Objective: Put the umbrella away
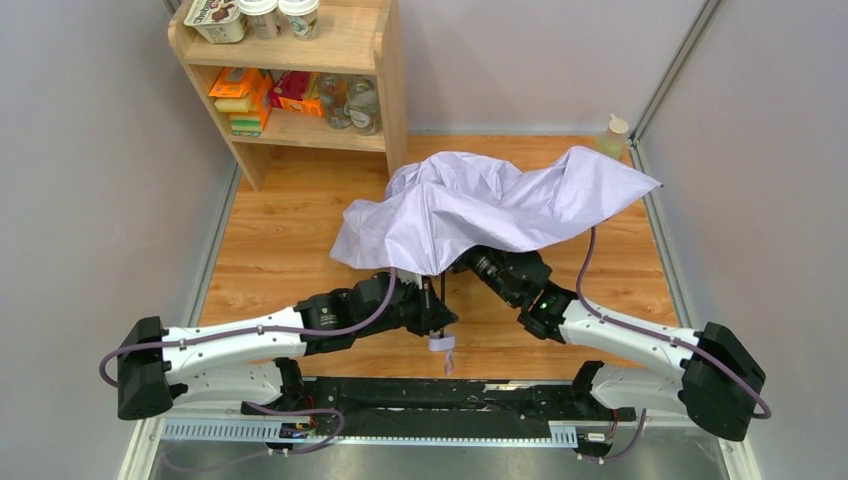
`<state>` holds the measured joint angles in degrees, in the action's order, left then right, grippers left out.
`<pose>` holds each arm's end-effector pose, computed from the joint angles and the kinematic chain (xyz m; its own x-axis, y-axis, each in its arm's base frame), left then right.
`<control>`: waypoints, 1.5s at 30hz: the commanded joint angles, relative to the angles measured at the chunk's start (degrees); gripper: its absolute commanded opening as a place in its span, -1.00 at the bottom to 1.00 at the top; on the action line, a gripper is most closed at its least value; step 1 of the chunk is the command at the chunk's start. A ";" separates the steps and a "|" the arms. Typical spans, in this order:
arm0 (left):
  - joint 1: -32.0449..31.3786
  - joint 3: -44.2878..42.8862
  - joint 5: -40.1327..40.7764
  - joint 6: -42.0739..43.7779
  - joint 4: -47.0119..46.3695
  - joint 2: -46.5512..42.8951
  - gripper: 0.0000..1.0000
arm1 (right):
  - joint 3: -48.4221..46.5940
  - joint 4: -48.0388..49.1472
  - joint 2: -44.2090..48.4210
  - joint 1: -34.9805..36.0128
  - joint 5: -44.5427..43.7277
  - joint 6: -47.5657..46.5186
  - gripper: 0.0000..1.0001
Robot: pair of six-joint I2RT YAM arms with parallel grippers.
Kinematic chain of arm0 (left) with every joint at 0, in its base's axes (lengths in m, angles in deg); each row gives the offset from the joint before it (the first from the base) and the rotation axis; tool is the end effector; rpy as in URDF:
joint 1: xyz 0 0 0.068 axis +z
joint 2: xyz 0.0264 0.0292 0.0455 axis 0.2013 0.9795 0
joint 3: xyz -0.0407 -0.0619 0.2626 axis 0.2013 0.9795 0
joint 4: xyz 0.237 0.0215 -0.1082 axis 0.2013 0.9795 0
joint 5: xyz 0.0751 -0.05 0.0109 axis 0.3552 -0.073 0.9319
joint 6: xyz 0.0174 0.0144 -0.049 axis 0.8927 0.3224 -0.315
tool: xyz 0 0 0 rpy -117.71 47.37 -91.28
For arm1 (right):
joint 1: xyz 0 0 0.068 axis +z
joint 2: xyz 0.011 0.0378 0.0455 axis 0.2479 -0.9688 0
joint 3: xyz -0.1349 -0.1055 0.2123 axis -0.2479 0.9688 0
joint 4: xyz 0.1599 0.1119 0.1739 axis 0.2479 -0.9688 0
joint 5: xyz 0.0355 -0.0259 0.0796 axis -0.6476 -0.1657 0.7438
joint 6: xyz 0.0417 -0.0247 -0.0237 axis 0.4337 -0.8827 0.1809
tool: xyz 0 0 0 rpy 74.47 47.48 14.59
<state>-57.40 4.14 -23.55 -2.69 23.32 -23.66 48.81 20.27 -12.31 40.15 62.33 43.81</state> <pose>0.0893 -0.2222 0.2708 -0.8033 -0.1165 -0.5841 0.4197 0.5850 -0.6939 0.1578 0.2085 0.2805 -0.4651 0.5267 -0.7115 -0.4908 0.5155 0.7024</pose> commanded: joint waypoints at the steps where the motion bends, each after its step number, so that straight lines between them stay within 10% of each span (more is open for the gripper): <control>1: 0.02 -2.25 2.98 5.58 -14.73 -5.79 -1.00 | -0.51 -8.22 3.43 -4.83 9.14 0.33 -1.00; 4: 0.02 -1.02 4.39 4.79 -14.47 -6.59 -1.00 | 2.21 -4.01 7.38 -4.93 10.20 -0.46 -1.00; 7: 0.02 -0.23 3.09 3.21 -14.54 -6.42 -0.06 | 2.32 -2.93 9.94 -6.33 9.77 -0.72 -1.00; 10: 0.02 4.67 0.53 0.40 -20.07 -6.33 0.30 | 0.47 -4.61 11.17 -10.45 10.99 1.38 -1.00; 23: 0.02 0.40 -8.62 -1.20 -23.89 6.06 0.12 | -6.30 -8.38 12.14 -13.63 13.00 0.07 -1.00; 28: 0.11 -5.23 -2.24 6.44 -12.38 4.05 -1.00 | -2.10 -13.92 15.91 -11.01 13.83 0.68 -1.00; 33: 0.46 -5.68 2.90 9.09 -10.42 -0.17 -1.00 | 11.18 -5.14 17.86 1.48 3.46 4.91 -1.00; 41: 0.46 -3.30 -0.79 5.49 -12.89 0.53 -1.00 | 6.62 -4.17 15.83 -6.40 8.17 3.33 -1.00; 45: 0.46 0.46 -4.55 4.79 -14.27 -2.80 0.11 | 3.73 -4.87 16.54 -17.02 18.78 -2.11 -1.00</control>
<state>-58.06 2.74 -28.79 0.88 17.86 -21.67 56.81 15.79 3.04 30.99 67.88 47.92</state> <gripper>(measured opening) 0.379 0.256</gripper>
